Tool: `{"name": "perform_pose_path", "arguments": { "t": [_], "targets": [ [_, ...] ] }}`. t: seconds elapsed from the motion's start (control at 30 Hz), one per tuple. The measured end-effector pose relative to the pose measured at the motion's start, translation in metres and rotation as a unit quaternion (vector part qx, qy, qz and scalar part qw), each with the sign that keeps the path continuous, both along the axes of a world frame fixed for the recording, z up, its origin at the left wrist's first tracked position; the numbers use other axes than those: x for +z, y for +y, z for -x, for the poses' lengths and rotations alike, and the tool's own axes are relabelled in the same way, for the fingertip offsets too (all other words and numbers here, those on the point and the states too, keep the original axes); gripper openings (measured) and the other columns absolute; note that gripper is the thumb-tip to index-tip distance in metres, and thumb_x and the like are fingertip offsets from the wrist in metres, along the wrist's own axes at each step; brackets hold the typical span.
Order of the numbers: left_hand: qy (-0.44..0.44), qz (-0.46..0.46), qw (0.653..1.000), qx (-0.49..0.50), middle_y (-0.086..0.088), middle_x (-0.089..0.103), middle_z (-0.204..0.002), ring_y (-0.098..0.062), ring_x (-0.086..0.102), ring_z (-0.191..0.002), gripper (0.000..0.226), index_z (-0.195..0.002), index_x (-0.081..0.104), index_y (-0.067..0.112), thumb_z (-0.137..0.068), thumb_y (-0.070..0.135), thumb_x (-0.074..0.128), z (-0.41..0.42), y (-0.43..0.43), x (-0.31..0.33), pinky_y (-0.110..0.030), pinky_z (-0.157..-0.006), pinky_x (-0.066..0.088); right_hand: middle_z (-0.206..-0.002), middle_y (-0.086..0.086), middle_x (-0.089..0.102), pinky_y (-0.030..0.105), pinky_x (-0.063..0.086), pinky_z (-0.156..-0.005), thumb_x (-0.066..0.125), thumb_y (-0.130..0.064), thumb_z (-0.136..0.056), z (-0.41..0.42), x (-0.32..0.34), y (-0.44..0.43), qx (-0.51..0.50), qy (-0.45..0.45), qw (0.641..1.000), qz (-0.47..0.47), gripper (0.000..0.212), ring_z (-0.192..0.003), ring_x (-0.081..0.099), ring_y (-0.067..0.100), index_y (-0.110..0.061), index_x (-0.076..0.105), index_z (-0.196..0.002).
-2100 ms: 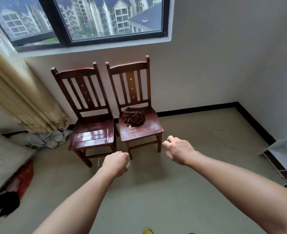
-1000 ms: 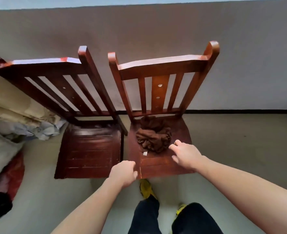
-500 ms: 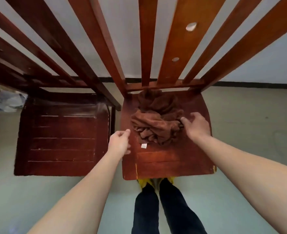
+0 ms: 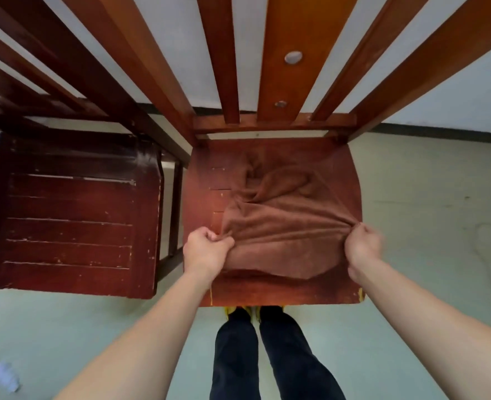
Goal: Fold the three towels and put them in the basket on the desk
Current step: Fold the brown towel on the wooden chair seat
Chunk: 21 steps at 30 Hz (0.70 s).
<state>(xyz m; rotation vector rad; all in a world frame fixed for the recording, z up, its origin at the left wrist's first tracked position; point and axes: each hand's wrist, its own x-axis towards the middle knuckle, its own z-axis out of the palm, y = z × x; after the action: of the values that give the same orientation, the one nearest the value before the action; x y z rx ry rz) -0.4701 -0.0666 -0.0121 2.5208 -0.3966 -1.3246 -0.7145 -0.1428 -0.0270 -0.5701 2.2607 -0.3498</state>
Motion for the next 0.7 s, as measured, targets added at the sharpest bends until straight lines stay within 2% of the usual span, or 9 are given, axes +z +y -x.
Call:
{"name": "perform_pose_path", "arguments": {
  "t": [0.1, 0.17, 0.27, 0.3, 0.37, 0.43, 0.5, 0.57, 0.7],
  "targets": [
    [0.083, -0.107, 0.982, -0.134, 0.0, 0.066, -0.079, -0.023, 0.061, -0.08, 0.034, -0.069, 0.053, 0.019, -0.064, 0.037, 0.081, 0.004, 0.017, 0.0, -0.031, -0.068, 0.045, -0.121, 0.019, 0.065, 0.039, 0.044, -0.096, 0.047, -0.009, -0.092, 0.018, 0.005, 0.006, 0.175, 0.034, 0.979, -0.096, 0.029, -0.112, 0.059, 0.038, -0.008, 0.065, -0.115],
    [0.082, -0.104, 0.982, -0.132, 0.0, 0.066, -0.093, -0.022, 0.061, -0.09, 0.04, -0.086, 0.06, 0.019, -0.064, 0.042, 0.083, -0.003, 0.008, -0.005, -0.031, -0.075, 0.046, -0.122, 0.016, 0.063, 0.041, 0.046, -0.095, 0.053, -0.014, -0.088, 0.022, 0.009, 0.001, 0.312, 0.078, 0.939, -0.122, 0.032, -0.114, 0.057, 0.038, -0.015, 0.06, -0.12],
    [-0.004, 0.025, 0.994, -0.103, -0.004, 0.061, -0.109, -0.025, 0.06, -0.104, 0.055, -0.123, 0.054, 0.02, -0.074, 0.029, 0.078, -0.011, -0.019, -0.018, -0.037, -0.089, 0.05, -0.129, 0.015, 0.055, 0.044, 0.043, -0.1, 0.06, -0.013, -0.082, 0.003, 0.007, -0.017, 0.455, 0.113, 0.883, 0.035, 0.051, -0.12, 0.049, 0.037, -0.015, 0.051, -0.132],
    [-0.051, 0.07, 0.984, -0.156, -0.006, 0.056, -0.116, -0.025, 0.058, -0.107, 0.067, -0.136, 0.043, 0.026, -0.077, 0.022, 0.075, -0.012, -0.029, -0.021, -0.039, -0.09, 0.05, -0.136, 0.014, 0.05, 0.045, 0.043, -0.102, 0.062, -0.013, -0.08, -0.009, 0.006, -0.026, 0.486, 0.111, 0.863, 0.08, 0.058, -0.124, 0.046, 0.035, -0.015, 0.046, -0.137],
    [-0.16, 0.112, 0.918, -0.344, -0.01, 0.042, -0.132, -0.028, 0.047, -0.114, 0.082, -0.147, 0.025, 0.036, -0.08, 0.015, 0.066, -0.012, -0.049, -0.028, -0.044, -0.09, 0.046, -0.149, 0.01, 0.038, 0.047, 0.042, -0.104, 0.065, -0.019, -0.082, -0.035, 0.0, -0.044, 0.533, 0.1, 0.835, 0.091, 0.07, -0.133, 0.04, 0.032, -0.021, 0.035, -0.146],
    [-0.211, 0.123, 0.841, -0.482, -0.012, 0.035, -0.14, -0.032, 0.04, -0.119, 0.068, -0.143, 0.039, 0.034, -0.081, 0.017, 0.061, -0.012, -0.066, -0.027, -0.045, -0.093, 0.041, -0.146, 0.008, 0.042, 0.045, 0.045, -0.099, 0.066, -0.025, -0.085, -0.054, 0.001, -0.059, 0.573, 0.093, 0.813, 0.047, 0.069, -0.128, 0.046, 0.032, -0.025, 0.034, -0.146],
    [-0.222, 0.107, 0.818, -0.519, -0.01, 0.04, -0.136, -0.032, 0.039, -0.119, 0.042, -0.123, 0.061, 0.024, -0.081, 0.027, 0.061, -0.014, -0.068, -0.026, -0.043, -0.094, 0.037, -0.128, 0.01, 0.059, 0.042, 0.049, -0.09, 0.061, -0.027, -0.089, -0.058, -0.002, -0.062, 0.59, 0.102, 0.801, 0.016, 0.046, -0.114, 0.056, 0.034, -0.024, 0.052, -0.133],
    [-0.196, 0.137, 0.838, -0.491, -0.006, 0.048, -0.129, -0.03, 0.04, -0.117, 0.034, -0.1, 0.068, 0.018, -0.075, 0.04, 0.06, -0.018, -0.058, -0.017, -0.04, -0.092, 0.036, -0.109, 0.01, 0.068, 0.041, 0.052, -0.084, 0.058, -0.032, -0.09, -0.051, 0.002, -0.057, 0.549, 0.09, 0.831, 0.02, 0.025, -0.105, 0.061, 0.036, -0.022, 0.065, -0.112],
    [-0.049, 0.194, 0.919, -0.341, 0.001, 0.07, -0.101, -0.016, 0.059, -0.101, 0.035, -0.082, 0.074, 0.013, -0.065, 0.04, 0.06, -0.017, -0.028, 0.021, -0.031, -0.086, 0.047, -0.1, 0.009, 0.071, 0.042, 0.051, -0.082, 0.055, -0.04, -0.092, -0.042, 0.018, -0.041, 0.464, 0.046, 0.882, 0.07, 0.024, -0.1, 0.062, 0.035, -0.021, 0.069, -0.1]
  ]
}}
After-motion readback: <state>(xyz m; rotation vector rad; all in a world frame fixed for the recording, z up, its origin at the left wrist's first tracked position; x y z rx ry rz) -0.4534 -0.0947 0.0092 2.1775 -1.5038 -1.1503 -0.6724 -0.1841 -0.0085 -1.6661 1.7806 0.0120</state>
